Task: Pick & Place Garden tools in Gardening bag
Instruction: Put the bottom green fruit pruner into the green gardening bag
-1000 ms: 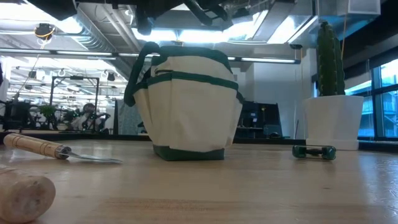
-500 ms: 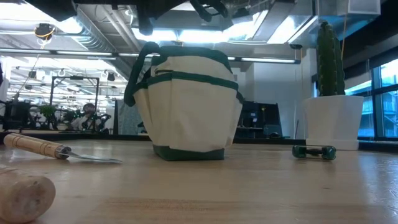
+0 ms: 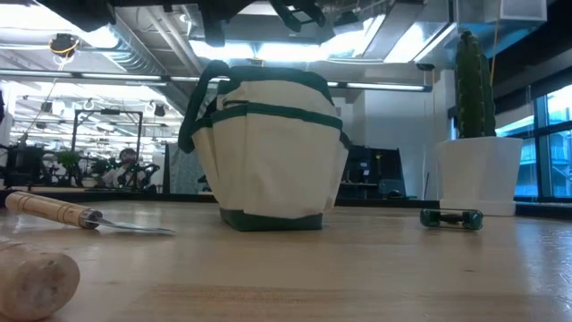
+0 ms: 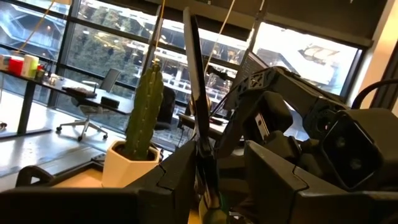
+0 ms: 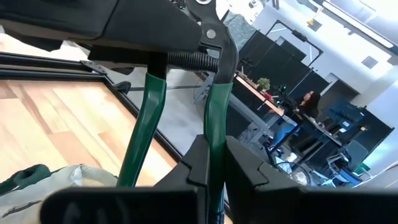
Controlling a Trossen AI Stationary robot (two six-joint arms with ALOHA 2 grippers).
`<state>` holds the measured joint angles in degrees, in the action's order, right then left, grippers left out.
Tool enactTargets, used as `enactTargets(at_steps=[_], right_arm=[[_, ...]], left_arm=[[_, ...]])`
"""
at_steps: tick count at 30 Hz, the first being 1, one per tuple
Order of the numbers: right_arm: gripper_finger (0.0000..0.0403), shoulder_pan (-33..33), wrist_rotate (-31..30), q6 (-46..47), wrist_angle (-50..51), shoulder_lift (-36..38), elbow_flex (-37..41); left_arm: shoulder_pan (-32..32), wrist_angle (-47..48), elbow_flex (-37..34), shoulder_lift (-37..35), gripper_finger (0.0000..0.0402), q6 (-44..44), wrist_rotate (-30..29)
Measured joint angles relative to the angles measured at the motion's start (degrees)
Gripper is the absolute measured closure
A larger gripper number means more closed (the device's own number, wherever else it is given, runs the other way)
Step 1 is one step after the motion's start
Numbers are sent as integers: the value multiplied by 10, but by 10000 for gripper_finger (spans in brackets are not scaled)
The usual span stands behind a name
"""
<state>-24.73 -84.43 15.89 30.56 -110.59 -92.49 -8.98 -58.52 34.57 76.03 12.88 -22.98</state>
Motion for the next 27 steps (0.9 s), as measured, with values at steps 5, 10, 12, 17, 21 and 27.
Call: enactTargets(at_steps=[5, 10, 12, 17, 21, 27], right_arm=[[378, 0, 5, -3, -7, 0, 0], [378, 0, 6, -23, -26, 0, 0], [378, 0, 7, -29, -28, 0, 0], [378, 0, 22, -29, -29, 0, 0], [378, 0, 19, -32, -28, 0, 0], [378, 0, 18, -35, -29, 0, 0]], left_arm=[[7, -2, 0, 3, 272, 1, 1], [17, -5, 1, 10, 272, 10, 14], [18, -1, 1, 12, 276, 13, 18], [18, -7, 1, 14, 308, 0, 20], [18, -15, 1, 16, 358, -9, 27], [17, -16, 1, 16, 373, -28, 25]])
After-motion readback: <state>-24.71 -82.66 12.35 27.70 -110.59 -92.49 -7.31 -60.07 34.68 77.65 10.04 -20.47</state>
